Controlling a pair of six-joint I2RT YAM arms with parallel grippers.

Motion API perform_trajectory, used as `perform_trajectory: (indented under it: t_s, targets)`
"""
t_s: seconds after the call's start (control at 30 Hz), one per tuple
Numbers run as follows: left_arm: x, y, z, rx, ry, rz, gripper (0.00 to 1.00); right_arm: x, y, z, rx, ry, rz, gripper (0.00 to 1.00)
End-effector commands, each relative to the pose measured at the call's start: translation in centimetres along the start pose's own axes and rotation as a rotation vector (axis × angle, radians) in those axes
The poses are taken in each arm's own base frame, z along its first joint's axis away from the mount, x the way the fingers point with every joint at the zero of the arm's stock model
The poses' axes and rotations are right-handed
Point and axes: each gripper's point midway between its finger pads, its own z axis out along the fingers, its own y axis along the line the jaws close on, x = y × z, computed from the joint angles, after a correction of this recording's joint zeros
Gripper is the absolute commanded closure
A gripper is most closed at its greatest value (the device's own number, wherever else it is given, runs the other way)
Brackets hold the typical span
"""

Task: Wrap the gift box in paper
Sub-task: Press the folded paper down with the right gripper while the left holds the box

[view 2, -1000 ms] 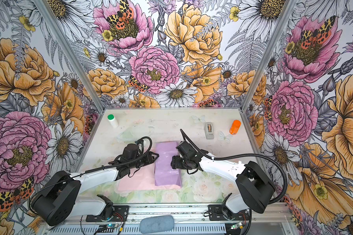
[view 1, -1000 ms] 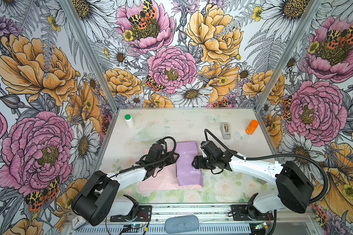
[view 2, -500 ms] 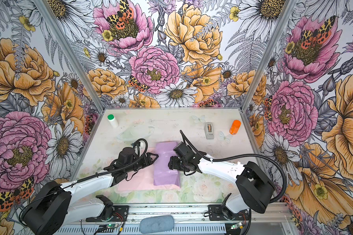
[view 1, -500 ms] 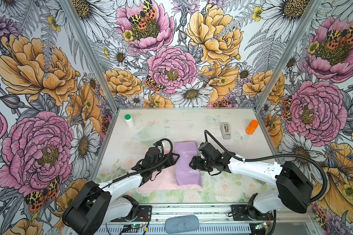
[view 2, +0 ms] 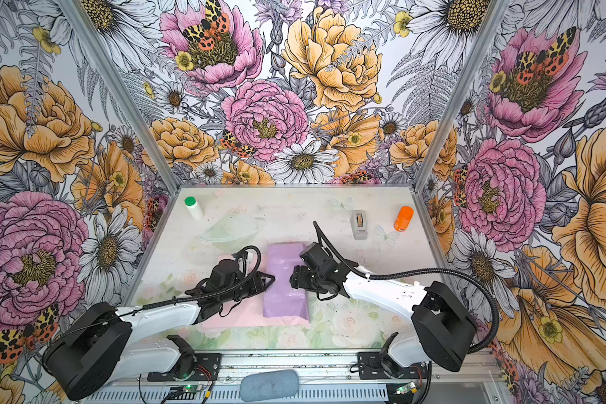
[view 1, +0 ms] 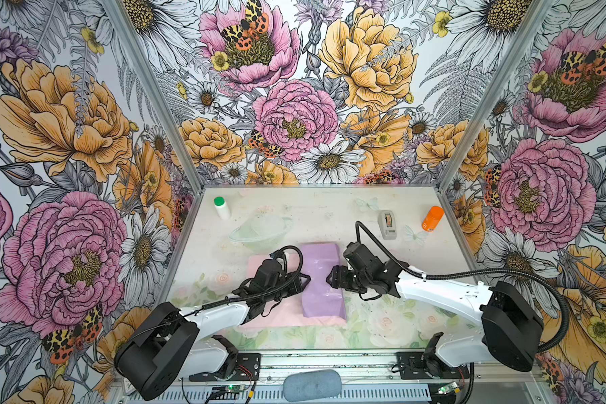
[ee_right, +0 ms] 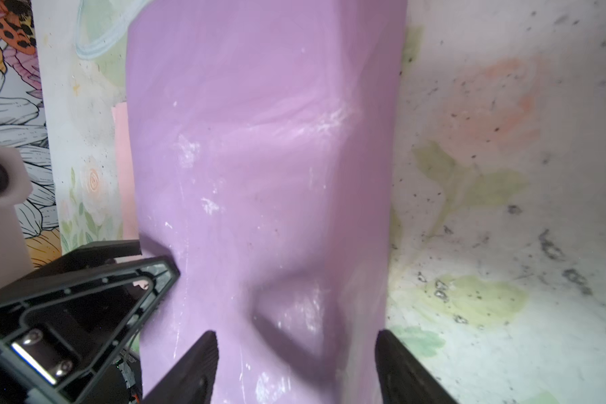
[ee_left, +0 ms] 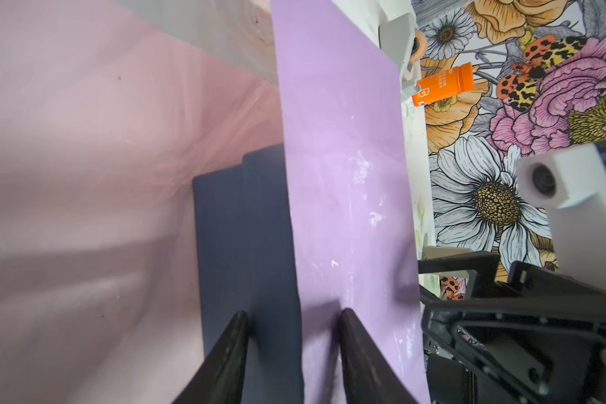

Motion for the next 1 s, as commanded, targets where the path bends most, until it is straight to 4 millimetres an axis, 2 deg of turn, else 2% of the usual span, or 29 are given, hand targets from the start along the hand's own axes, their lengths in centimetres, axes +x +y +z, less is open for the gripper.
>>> perform_trajectory:
  t_s: [0.0, 0.13, 0.4, 0.67, 0.73, 0.8, 0.9, 0.97]
  targets:
    - [0.6, 1.8, 0.6, -0.053, -0.004, 0.001, 0.6, 0.1, -1.3, 0.4, 0.037, 0.016, -0.019, 0.27]
    - [0.9, 2.0, 1.5, -0.048, 0.005, -0.008, 0.64, 0.5, -1.0, 2.0, 0.023, 0.045, -0.033, 0.32]
    - [1.0, 2.0, 3.4, -0.033, 0.017, -0.019, 0.69, -0.7, -3.1, 2.6, 0.096, -0.004, -0.015, 0.43]
    - [-0.8, 0.6, 5.5, -0.014, -0.005, 0.002, 0.69, -4.8, -5.3, 2.0, 0.131, -0.068, -0.066, 0.44]
    - [-1.2, 0.3, 5.9, -0.016, -0.012, 0.01, 0.68, -5.6, -5.5, 2.1, 0.124, -0.063, -0.08, 0.42]
    - [-1.5, 0.5, 6.3, -0.03, -0.014, 0.011, 0.68, -6.3, -5.6, 1.6, 0.104, -0.064, -0.092, 0.33]
    - [-1.5, 0.7, 6.6, -0.039, -0.014, 0.006, 0.68, -7.2, -5.3, -0.3, 0.048, -0.086, -0.097, 0.22]
    - [-1.4, 0.9, 6.6, -0.042, -0.012, 0.004, 0.68, -7.5, -5.7, -1.8, 0.012, -0.091, -0.074, 0.21]
